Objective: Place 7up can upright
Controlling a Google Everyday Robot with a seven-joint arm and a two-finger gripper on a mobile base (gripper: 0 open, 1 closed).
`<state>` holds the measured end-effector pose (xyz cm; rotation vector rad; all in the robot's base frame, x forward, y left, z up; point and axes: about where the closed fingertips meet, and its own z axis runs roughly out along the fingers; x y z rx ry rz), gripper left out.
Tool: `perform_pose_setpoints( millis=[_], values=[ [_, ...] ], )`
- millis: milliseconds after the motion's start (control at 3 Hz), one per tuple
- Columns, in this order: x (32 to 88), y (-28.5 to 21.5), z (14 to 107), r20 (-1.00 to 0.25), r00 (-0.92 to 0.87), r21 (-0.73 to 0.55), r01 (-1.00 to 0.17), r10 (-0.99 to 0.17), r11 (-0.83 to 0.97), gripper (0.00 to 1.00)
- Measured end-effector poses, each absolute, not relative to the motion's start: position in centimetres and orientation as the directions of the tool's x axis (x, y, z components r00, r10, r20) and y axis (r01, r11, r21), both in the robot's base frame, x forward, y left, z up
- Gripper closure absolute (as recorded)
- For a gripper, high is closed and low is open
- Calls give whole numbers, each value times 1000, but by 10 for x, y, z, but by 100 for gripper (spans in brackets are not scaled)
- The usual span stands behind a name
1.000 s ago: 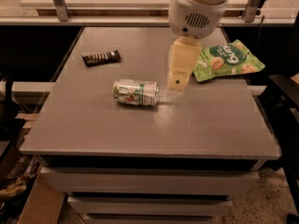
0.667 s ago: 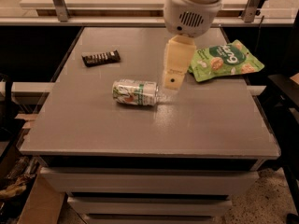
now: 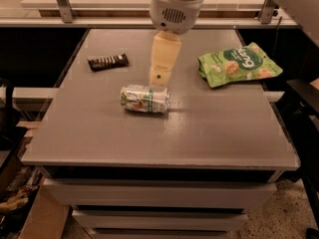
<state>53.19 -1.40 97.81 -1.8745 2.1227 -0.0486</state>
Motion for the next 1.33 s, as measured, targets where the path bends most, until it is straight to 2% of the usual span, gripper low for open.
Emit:
perform_pose_setpoints(
  millis=[667, 1333],
  values=[
    [567, 49, 936, -177, -34, -223, -972, -984, 74, 0],
    [558, 72, 889, -142, -51, -205, -975, -989, 80, 0]
  ],
)
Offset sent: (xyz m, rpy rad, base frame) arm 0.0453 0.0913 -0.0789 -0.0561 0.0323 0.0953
